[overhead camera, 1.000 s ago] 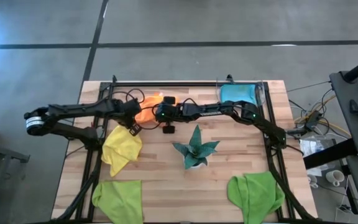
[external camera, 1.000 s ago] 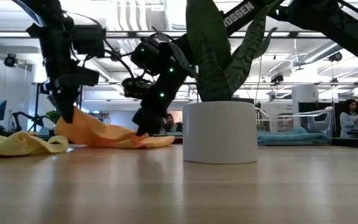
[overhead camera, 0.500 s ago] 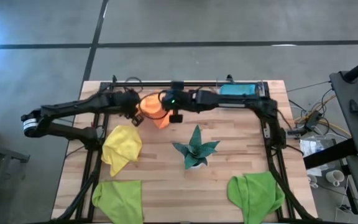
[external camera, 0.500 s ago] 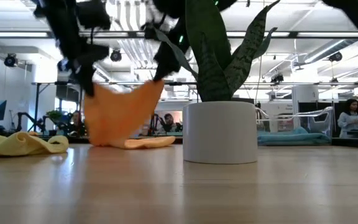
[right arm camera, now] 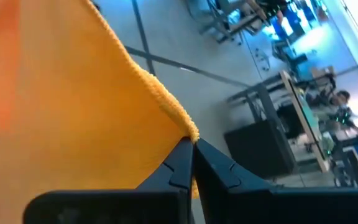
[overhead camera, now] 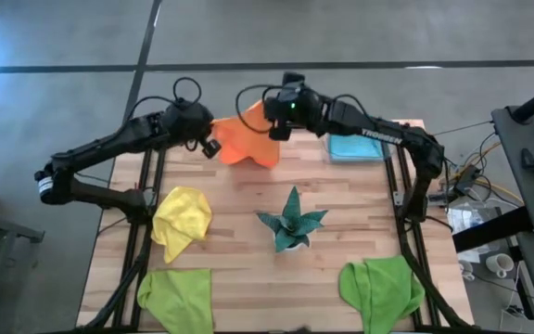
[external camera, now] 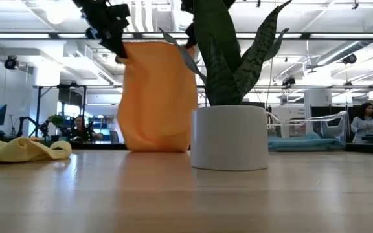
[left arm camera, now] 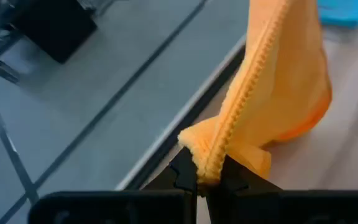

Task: Fold microfiber towels
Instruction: Fold the orange microfiber cloth

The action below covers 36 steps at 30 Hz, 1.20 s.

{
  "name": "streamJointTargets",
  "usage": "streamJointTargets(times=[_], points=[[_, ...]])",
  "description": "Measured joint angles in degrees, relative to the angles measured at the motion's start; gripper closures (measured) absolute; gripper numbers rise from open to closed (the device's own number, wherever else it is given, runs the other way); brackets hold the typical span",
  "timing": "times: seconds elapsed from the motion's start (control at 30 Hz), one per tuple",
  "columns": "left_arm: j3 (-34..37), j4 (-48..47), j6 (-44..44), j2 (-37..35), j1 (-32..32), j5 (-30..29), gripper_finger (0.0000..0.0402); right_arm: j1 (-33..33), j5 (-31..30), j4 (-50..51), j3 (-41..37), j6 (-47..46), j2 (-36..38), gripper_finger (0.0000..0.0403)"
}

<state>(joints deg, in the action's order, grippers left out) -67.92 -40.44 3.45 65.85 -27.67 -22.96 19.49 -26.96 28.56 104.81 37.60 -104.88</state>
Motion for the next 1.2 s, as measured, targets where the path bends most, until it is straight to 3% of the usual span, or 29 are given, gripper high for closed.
streamJointTargets(times=[0.17,0.33,0.47,0.57,0.73,0.93,1.1,1.2], points=[[0.31,7.30,5.77,5.31,-7.67,0.12,0.0402,7.30,3.20,-3.68,-0.11,2.78,-2.39,0.0394],[-7.92,7.22,14.14,10.29,-12.71,0.35,0.0402,11.08,3.14,-11.62,1.92,14.18,-2.61,0.0394],[-16.76,7.11,19.66,12.04,-13.59,0.28,0.0402,11.89,3.40,-9.30,8.51,14.59,-2.53,0.0394],[-20.88,3.94,19.89,11.99,-13.06,1.72,0.0402,11.46,7.06,-3.16,12.90,12.15,-2.29,0.0394],[-21.27,-5.30,16.06,10.07,-8.34,5.77,0.0402,8.69,13.37,16.00,16.49,7.53,-2.28,0.0394],[-13.32,-15.46,6.54,8.03,1.82,7.45,0.0402,4.14,24.70,36.07,12.81,0.82,-2.37,0.0394],[-10.36,-15.86,2.67,6.36,12.33,8.92,0.0402,-2.56,20.16,37.85,11.08,0.73,-2.20,0.0394],[-11.10,-14.79,1.53,4.73,16.24,4.31,0.0402,-5.27,13.44,35.71,12.43,3.77,-1.48,0.0394]])
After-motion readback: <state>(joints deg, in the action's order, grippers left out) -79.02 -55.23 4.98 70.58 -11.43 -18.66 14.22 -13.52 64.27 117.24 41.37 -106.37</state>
